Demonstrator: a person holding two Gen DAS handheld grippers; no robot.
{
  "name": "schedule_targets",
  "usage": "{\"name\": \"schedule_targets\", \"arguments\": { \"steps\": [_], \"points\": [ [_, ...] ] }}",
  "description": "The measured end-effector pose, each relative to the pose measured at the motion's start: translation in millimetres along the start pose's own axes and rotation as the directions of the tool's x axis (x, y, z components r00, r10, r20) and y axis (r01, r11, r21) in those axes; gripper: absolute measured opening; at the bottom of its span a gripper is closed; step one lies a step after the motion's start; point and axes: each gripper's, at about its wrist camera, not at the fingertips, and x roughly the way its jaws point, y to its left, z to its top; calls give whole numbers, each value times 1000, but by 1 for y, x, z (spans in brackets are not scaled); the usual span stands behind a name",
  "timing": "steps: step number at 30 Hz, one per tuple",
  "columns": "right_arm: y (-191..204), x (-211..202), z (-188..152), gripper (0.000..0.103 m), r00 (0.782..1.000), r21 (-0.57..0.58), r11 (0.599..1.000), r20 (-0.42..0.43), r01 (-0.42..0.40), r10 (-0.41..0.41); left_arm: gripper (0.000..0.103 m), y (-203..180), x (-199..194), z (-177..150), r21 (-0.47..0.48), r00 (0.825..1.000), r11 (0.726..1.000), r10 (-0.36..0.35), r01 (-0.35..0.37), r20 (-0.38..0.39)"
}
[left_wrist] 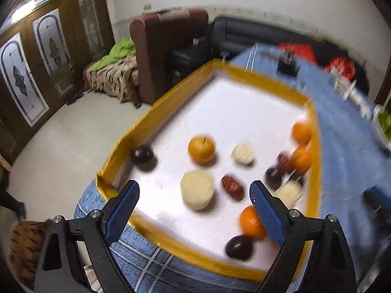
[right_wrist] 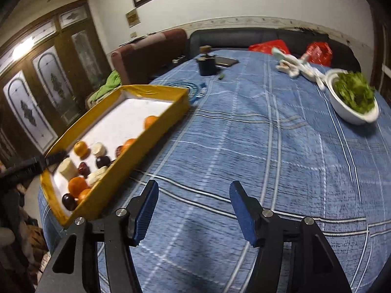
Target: Organize fruits
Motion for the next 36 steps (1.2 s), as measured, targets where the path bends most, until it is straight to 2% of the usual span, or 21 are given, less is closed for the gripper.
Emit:
{"name": "schedule_targets", "arguments": {
  "steps": [2, 4, 6, 9, 10, 14, 18, 21, 23, 26, 27, 31, 36],
  "points": [
    [-8, 2, 0, 66, 1000, 26, 1000, -8, -11, 11, 92, -11, 7, -7, 55, 1000, 998, 10, -8, -22],
    [-11, 4, -1, 66, 1000, 35, 999, -14, -24, 24, 92, -19, 4, -7, 83, 999, 996, 31, -32, 12],
    [-10, 3, -2, 66, 1000, 29, 999, -8, -26, 26, 92, -28, 4, -5, 123, 997, 990, 72, -75, 31],
    [-10, 1, -2, 69, 1000, 29, 999, -2, -30, 30, 92, -35, 10, 0, 155, 984, 973, 166, -173, 61],
    [-11, 2, -2, 69, 999, 33, 999, -3, -33, 33, 92, -32, 10, 5, 149, 985, 974, 165, -172, 58],
    [-16, 3, -2, 70, 999, 57, 998, -12, -41, 42, 92, -14, -1, 12, 53, 996, 997, 53, -57, 70],
    [-17, 6, -3, 70, 998, 69, 996, -27, -49, 51, 92, -38, 0, 9, 150, 998, 988, 12, -22, 68],
    [-14, 5, -3, 70, 998, 60, 997, -25, -48, 50, 93, -64, 6, 1, 243, 999, 970, 2, -15, 53],
    [-13, 4, -3, 71, 999, 54, 997, -19, -45, 46, 97, -72, 6, -1, 262, 994, 962, 59, -80, 89],
    [-15, 4, -3, 72, 999, 58, 998, -16, -39, 40, 99, -65, 7, 3, 231, 987, 962, 126, -146, 101],
    [-15, 4, -3, 72, 999, 58, 998, -17, -35, 36, 99, -59, 5, 4, 208, 986, 967, 128, -149, 107],
    [-16, 8, -4, 75, 999, 58, 998, -29, -29, 31, 99, -30, -26, 9, 73, 978, 993, 73, -88, 194],
    [-15, 15, -6, 75, 998, 54, 998, -58, -18, 21, 100, -11, -78, 5, -24, 932, 999, 32, -26, 360]
  ]
}}
